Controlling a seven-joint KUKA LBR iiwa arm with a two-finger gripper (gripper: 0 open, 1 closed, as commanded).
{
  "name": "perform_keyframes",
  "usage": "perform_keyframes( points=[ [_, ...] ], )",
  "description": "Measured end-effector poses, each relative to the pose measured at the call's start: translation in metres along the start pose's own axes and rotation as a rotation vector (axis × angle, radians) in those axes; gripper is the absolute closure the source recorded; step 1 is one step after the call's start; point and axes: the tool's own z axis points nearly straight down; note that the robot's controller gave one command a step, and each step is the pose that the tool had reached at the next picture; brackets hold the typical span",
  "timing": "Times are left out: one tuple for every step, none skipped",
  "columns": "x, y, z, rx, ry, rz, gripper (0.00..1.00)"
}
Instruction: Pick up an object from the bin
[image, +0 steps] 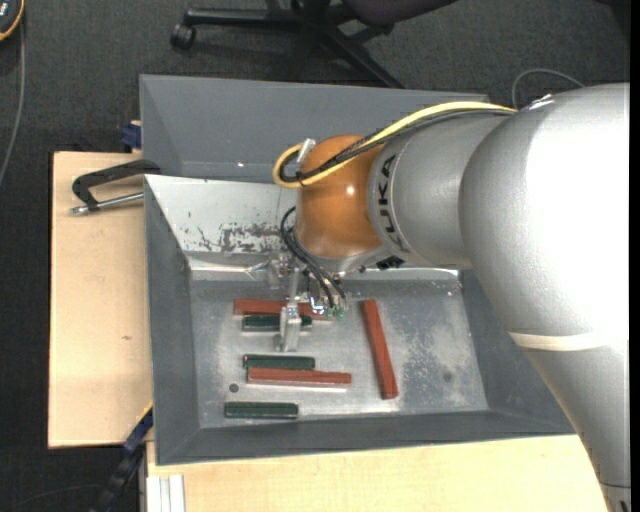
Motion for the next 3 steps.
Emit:
perform_keyframes(
  points=[
    [0.0017,0.0041,-0.0201,0.001,0.002,0.049,1.0],
    [0.0017,0.0041,-0.0201,0.001,0.002,0.049,1.0],
    [0.0029,0.0039,-0.0246,0.002,0.007,0.049,1.0]
  ],
)
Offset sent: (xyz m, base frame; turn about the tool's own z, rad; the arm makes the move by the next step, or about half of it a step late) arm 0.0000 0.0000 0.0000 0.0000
